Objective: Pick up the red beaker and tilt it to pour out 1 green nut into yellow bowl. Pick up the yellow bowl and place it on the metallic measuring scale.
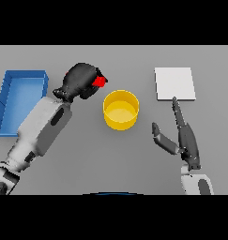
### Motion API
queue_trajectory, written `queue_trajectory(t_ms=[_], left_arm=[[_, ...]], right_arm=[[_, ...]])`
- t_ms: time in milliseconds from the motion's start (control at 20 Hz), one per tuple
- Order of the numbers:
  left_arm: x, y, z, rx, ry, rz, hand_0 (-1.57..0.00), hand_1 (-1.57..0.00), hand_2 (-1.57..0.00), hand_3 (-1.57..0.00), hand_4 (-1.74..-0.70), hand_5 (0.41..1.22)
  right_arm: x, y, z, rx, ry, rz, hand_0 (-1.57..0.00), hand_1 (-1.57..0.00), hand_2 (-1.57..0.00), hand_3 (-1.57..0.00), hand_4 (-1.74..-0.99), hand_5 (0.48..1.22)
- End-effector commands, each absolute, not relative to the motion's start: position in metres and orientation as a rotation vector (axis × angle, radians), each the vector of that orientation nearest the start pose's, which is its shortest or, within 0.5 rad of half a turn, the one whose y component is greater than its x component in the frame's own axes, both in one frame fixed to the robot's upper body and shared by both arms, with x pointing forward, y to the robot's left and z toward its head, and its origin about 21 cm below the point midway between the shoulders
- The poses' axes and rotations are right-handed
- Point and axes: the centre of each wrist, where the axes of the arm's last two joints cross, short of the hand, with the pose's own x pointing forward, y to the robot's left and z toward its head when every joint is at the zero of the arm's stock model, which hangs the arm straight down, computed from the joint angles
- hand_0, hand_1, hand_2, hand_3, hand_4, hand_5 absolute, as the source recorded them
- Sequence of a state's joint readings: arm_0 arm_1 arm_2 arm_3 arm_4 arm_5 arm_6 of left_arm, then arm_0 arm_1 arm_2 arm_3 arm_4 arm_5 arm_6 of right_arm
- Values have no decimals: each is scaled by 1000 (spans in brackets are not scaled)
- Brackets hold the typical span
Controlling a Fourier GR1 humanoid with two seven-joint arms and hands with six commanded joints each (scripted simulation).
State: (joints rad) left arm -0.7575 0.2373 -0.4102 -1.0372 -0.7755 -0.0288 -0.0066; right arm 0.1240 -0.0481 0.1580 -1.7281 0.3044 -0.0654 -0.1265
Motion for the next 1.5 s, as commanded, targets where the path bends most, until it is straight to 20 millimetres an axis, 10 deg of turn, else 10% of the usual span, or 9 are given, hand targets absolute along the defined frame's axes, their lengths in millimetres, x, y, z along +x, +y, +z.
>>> queue_trajectory(t_ms=[0, 300, 600, 1450], left_arm=[[394, 130, 89, 716, -1596, -1485, -1569, -1569, -1569, -1568, -1740, 1186], [404, 100, 103, 863, -1371, -1949, -1570, -1570, -1570, -1570, -1582, 1212], [410, 75, 110, 1030, -1170, -2251, -1571, -1571, -1571, -1571, -1696, 1219], [402, 30, 102, 1445, -944, -2687, -1571, -1571, -1571, -1571, -1733, 1221]], right_arm=[[217, -215, 11, -223, -1741, 309, 1, 1, 1, 1, -1054, 691], [217, -213, 12, -197, -1760, 305, 1, 1, 1, 1, -1063, 681], [215, -210, 9, -187, -1746, 318, 1, 1, 1, 1, -1066, 689], [217, -206, 2, -196, -1758, 314, 1, 1, 1, 1, -1077, 676]])
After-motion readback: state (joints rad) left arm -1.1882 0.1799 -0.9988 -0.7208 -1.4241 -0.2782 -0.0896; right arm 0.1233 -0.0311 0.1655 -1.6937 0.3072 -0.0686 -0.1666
